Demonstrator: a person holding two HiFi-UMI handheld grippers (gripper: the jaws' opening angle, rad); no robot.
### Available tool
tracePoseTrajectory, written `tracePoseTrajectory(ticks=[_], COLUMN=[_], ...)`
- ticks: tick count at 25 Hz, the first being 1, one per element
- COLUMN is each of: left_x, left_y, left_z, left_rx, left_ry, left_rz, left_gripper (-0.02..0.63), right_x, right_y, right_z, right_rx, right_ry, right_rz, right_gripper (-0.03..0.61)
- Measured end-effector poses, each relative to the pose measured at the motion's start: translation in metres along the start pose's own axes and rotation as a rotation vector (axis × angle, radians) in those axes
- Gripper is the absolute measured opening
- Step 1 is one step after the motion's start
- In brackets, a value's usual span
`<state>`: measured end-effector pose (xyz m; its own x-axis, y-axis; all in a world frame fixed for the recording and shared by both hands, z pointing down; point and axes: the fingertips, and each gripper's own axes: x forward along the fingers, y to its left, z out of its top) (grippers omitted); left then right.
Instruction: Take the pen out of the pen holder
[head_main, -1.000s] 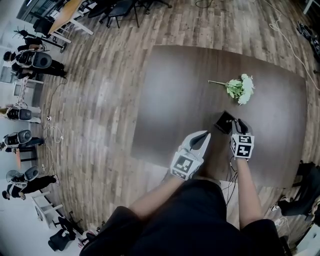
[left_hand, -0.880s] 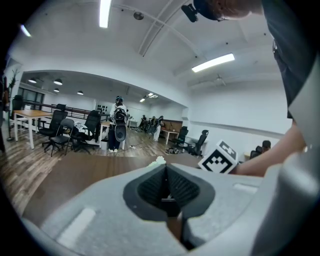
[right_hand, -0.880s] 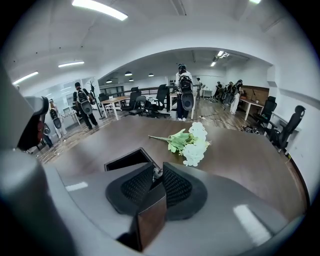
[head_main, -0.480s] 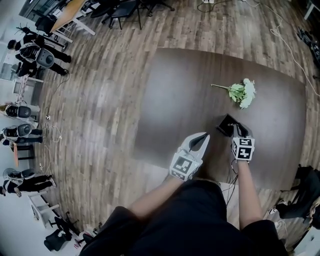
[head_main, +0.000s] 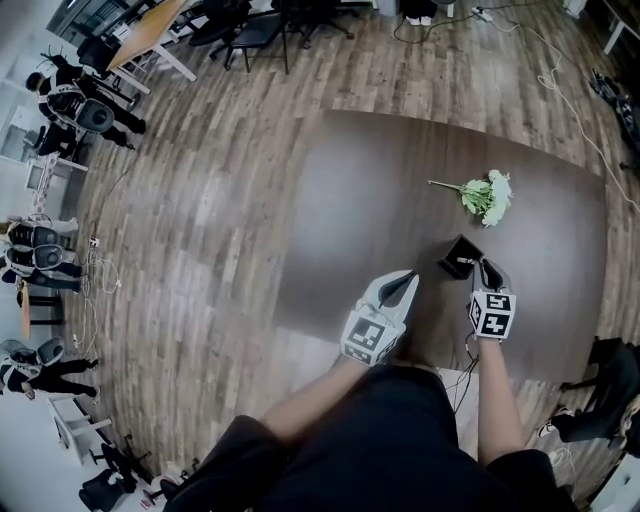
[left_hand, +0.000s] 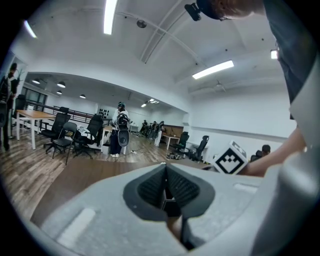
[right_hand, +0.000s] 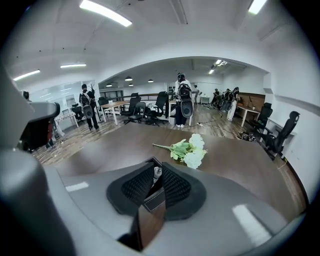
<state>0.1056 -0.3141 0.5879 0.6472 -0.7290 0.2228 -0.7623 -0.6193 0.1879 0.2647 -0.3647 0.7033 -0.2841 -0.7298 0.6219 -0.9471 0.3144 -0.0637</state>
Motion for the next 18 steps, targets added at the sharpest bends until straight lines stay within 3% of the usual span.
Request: tracePoseTrajectory(ticks=[18], left_x=[-0.027], left_y=[0.001], left_z=[0.055], left_rx=[0.029], left_ry=[-0.077], left_rz=[-0.071], left_gripper=[0.003], right_x=[-0.107], right_y=[0.049], right_z=[0.079], right_rx=[-0.013], right_ry=[-0.204], right_rz=[-0.061], right_gripper=[0.049])
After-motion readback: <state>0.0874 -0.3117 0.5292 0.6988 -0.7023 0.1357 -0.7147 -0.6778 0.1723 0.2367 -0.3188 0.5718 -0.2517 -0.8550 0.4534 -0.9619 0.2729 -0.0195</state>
